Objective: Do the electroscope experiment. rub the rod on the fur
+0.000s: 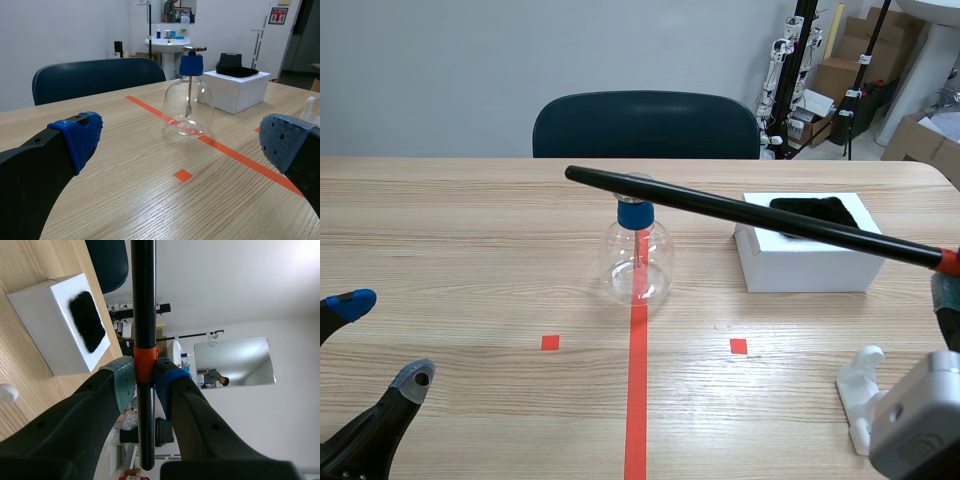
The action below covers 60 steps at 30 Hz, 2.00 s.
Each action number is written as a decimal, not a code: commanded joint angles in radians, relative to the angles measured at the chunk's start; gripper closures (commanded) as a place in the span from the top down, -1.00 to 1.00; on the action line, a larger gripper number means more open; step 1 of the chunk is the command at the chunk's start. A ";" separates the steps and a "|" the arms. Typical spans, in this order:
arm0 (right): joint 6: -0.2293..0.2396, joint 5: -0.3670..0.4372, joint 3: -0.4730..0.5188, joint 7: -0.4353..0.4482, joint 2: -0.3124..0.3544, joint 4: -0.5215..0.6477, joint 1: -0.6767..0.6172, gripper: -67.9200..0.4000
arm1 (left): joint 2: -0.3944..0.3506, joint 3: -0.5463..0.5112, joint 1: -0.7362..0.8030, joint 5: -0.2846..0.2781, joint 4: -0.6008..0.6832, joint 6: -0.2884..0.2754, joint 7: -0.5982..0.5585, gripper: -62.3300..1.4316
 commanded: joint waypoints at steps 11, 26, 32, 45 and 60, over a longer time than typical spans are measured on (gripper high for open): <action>-0.015 0.003 0.003 0.003 0.005 0.006 0.003 -0.87 | -0.001 -0.003 -0.005 -0.007 0.011 0.002 -0.014 1.00; -0.011 0.084 0.087 0.026 0.038 0.006 0.015 -0.88 | -0.001 -0.003 -0.005 -0.007 0.011 0.002 -0.014 1.00; 0.079 0.141 0.160 0.003 0.099 0.006 0.056 -0.99 | -0.001 -0.003 -0.005 -0.007 0.011 0.002 -0.014 1.00; 0.349 0.332 0.367 -0.026 0.180 -0.027 0.250 -0.99 | -0.001 -0.003 -0.005 -0.007 0.011 0.002 -0.014 1.00; 0.427 0.322 0.372 0.106 0.309 -0.450 0.725 -0.99 | -0.001 -0.003 -0.005 -0.007 0.011 0.002 -0.014 1.00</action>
